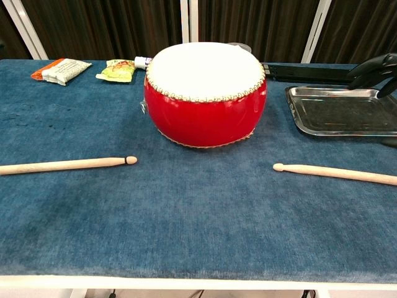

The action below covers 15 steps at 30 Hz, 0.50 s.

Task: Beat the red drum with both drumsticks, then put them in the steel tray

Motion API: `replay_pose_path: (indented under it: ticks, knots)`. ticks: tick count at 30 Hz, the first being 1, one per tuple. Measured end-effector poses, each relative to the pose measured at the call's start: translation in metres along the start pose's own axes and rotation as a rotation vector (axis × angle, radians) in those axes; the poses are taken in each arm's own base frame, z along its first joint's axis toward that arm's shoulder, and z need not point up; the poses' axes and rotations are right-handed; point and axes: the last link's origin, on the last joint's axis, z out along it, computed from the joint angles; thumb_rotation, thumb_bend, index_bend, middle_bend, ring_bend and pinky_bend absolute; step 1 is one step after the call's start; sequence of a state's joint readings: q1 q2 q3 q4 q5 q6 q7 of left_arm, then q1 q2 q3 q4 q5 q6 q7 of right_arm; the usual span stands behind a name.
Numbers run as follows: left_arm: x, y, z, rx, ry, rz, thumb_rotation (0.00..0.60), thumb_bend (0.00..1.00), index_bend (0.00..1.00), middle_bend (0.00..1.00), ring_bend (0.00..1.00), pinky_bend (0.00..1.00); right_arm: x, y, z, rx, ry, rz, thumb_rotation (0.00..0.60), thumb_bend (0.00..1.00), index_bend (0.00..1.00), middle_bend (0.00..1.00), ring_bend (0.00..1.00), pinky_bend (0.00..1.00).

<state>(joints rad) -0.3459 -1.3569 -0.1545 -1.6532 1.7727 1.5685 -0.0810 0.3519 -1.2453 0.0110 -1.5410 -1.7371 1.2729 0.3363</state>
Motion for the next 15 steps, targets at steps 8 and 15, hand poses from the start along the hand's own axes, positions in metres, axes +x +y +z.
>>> replay_pose_path:
  ticks: [8, 15]
  knots:
    - [-0.005, -0.002, 0.005, 0.023, -0.038, 0.006, 0.6, 0.07, 0.12, 0.14, 0.15, 0.21, -0.009, -0.001, 0.006, 0.027, -0.005, 0.001, 0.6, 0.19, 0.2, 0.25, 0.17, 0.28]
    - [-0.013, -0.026, -0.011, 0.192, -0.14, 0.055, 0.6, 0.11, 0.31, 0.27, 0.25, 0.28, 0.029, 0.022, -0.022, -0.064, 0.143, -0.043, 0.6, 0.2, 0.24, 0.28, 0.17, 0.28]
